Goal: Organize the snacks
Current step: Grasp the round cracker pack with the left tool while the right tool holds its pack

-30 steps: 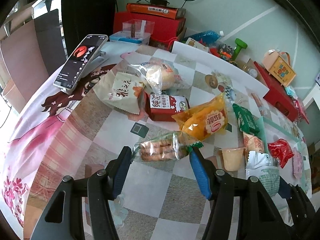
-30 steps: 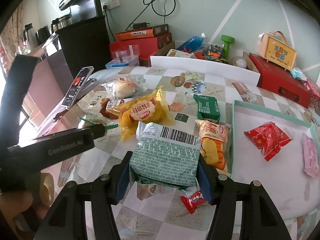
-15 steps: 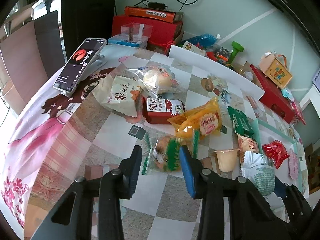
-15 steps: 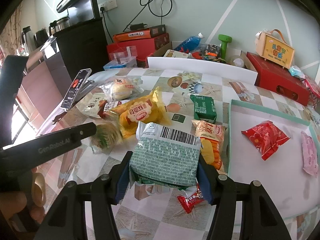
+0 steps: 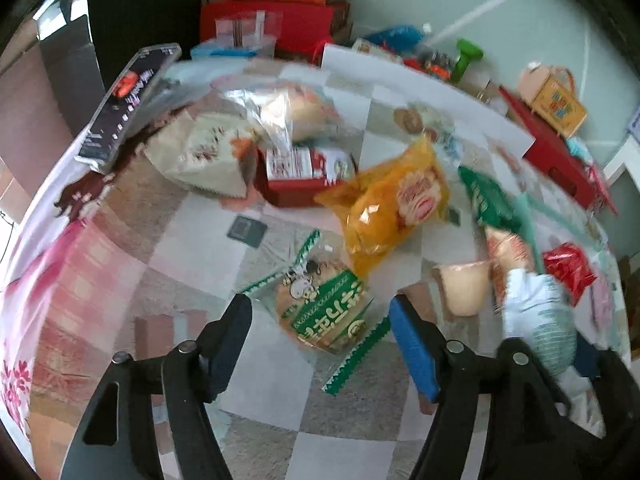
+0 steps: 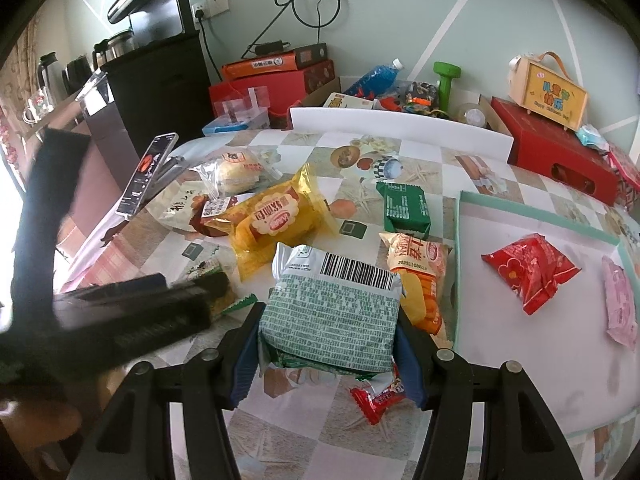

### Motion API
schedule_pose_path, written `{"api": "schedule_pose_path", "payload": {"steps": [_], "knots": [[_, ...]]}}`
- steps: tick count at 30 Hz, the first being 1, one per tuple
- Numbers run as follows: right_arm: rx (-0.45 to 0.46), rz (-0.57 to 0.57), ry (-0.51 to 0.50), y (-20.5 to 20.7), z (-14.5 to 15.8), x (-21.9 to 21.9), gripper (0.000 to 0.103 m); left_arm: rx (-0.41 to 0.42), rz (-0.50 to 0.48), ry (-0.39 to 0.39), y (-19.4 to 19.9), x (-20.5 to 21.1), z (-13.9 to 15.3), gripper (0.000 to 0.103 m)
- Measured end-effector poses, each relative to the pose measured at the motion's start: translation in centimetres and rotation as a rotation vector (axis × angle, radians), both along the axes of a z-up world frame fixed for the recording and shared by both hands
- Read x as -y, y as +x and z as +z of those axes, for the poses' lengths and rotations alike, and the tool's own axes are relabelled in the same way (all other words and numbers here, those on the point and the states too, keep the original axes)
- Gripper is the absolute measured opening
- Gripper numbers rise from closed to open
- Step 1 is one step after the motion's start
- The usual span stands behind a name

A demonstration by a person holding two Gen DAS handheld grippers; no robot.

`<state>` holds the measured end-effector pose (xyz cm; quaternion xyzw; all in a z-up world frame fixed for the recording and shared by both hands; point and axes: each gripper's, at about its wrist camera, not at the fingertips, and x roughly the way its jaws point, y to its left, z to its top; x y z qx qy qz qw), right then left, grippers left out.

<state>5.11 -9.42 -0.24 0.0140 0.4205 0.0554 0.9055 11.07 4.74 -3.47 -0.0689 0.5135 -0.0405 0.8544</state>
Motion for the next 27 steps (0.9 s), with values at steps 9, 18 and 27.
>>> {"api": "schedule_pose_path", "payload": {"steps": [9, 18, 27], "knots": [[-0.026, -0.014, 0.004, 0.3, -0.5, 0.4, 0.062, 0.015, 0.023, -0.002, 1.0, 0.0, -1.4, 0.074], [-0.031, -0.016, 0.004, 0.3, -0.6, 0.4, 0.062, 0.05, 0.036, 0.007, 1.8, -0.5, -1.3, 0.056], [-0.028, -0.014, 0.002, 0.2, -0.7, 0.3, 0.062, 0.049, 0.041, -0.028, 1.2, -1.3, -0.9, 0.052]]}}
